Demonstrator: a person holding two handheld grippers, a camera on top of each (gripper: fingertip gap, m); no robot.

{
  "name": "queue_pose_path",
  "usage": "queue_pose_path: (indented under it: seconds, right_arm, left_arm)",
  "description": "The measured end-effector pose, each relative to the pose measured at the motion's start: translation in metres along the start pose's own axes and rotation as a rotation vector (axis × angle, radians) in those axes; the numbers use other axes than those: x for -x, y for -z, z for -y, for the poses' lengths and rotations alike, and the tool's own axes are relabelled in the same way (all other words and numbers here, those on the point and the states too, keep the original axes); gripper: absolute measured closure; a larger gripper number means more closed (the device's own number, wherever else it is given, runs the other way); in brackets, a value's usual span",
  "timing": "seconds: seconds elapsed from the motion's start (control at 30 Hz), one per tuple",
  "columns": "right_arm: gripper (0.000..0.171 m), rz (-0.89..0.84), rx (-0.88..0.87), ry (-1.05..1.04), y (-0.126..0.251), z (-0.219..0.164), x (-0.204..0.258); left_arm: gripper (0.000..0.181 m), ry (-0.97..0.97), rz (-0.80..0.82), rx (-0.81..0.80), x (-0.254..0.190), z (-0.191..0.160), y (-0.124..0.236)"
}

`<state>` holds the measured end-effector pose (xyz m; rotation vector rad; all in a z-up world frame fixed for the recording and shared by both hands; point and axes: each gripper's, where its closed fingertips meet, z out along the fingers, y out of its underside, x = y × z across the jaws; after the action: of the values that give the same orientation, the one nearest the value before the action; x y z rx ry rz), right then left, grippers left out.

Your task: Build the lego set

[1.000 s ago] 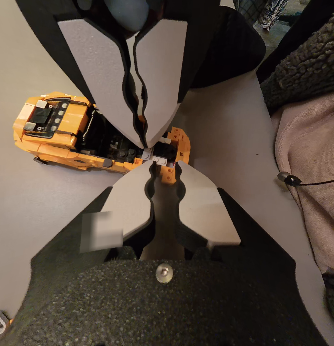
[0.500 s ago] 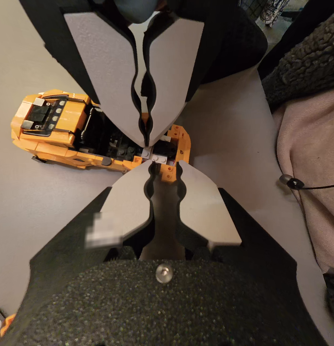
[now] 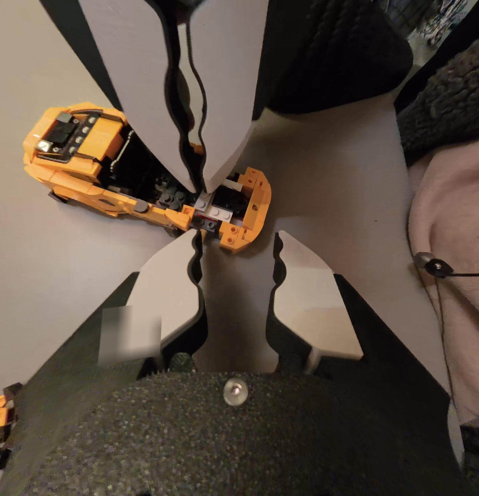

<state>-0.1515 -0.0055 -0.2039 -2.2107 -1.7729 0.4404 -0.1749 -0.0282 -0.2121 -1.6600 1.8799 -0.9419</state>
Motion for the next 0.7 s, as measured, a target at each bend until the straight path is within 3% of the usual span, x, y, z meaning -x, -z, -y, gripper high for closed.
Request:
queue_pose_path:
  seconds: [0.7]
  right_arm:
    - [0.170,0.078,0.085,-0.026,-0.0022,-0.0016,0.0042]
  left_arm:
    - [0.140,-0.010,0.023,-0.028,0.0047,0.0011,-0.0045]
